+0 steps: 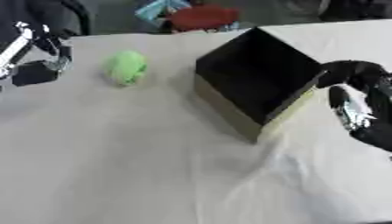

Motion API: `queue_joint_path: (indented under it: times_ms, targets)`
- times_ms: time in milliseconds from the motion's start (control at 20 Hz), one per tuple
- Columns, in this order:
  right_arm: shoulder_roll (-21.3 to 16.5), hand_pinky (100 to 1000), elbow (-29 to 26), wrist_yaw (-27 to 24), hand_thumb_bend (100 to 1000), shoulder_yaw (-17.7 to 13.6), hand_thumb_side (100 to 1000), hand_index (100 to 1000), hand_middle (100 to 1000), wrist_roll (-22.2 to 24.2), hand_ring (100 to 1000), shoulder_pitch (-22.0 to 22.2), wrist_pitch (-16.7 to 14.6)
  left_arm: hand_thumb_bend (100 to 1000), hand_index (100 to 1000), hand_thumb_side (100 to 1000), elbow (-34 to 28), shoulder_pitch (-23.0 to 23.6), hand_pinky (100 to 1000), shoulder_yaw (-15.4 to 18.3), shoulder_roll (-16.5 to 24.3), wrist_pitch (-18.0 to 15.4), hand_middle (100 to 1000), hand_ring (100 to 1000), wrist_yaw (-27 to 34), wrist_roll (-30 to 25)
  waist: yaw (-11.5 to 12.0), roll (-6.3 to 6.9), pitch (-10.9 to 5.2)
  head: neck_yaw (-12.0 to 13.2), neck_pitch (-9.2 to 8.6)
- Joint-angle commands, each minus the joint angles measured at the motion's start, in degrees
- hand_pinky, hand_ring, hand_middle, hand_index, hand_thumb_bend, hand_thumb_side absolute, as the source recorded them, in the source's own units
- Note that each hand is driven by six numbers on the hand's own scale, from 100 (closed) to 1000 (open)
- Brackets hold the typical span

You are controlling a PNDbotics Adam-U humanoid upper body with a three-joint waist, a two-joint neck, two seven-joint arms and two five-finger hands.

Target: Pick up objects on the table and place them in the box.

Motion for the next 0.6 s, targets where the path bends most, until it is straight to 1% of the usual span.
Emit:
queue_joint_path:
  times_ms: [50, 400, 500, 550, 600]
  targets:
    - [-0.5, 682, -0.4, -0.3, 100, -0.3, 558, 805, 604, -0.1, 633, -0.3, 0.0, 100, 752, 372, -0.3, -1.3, 672, 0.2, 1.6, -0.2, 549, 558, 0.2, -0.1, 0.0, 0.03, -1.05, -0.1, 0.3]
    - [-0.6, 683, -0.4, -0.3, 100, -0.2, 555, 806, 604, 0.1, 634, -0.2, -0.1, 100, 755, 381, 0.2, -1.9, 676, 0.1, 1.6, -0.2, 556, 564, -0.1, -0.3, 0.0, -0.05, -1.12, 0.1, 0.36]
    - [-0.6, 683, -0.4, -0.3, 100, -0.2, 555, 806, 604, 0.2, 633, -0.3, -0.1, 100, 759, 383, 0.5, -2.5, 679, -0.3, 1.8, -0.3, 564, 573, -0.5, -0.9, -0.1, -0.04, -1.17, 0.1, 0.43]
    - [-0.6, 682, -0.4, -0.3, 100, -0.2, 557, 806, 604, 0.2, 633, -0.2, -0.1, 100, 768, 404, 1.0, -3.2, 688, -0.7, 1.8, -0.3, 584, 592, -0.9, -1.6, -0.2, -0.05, -1.24, 0.0, 0.56]
    - [-0.6, 682, -0.4, -0.3, 100, -0.1, 558, 806, 604, 0.2, 633, -0.1, -0.1, 100, 769, 405, 1.6, -4.0, 689, -1.1, 1.9, -0.4, 586, 594, -1.3, -2.6, -0.3, -0.05, -1.32, 0.0, 0.67]
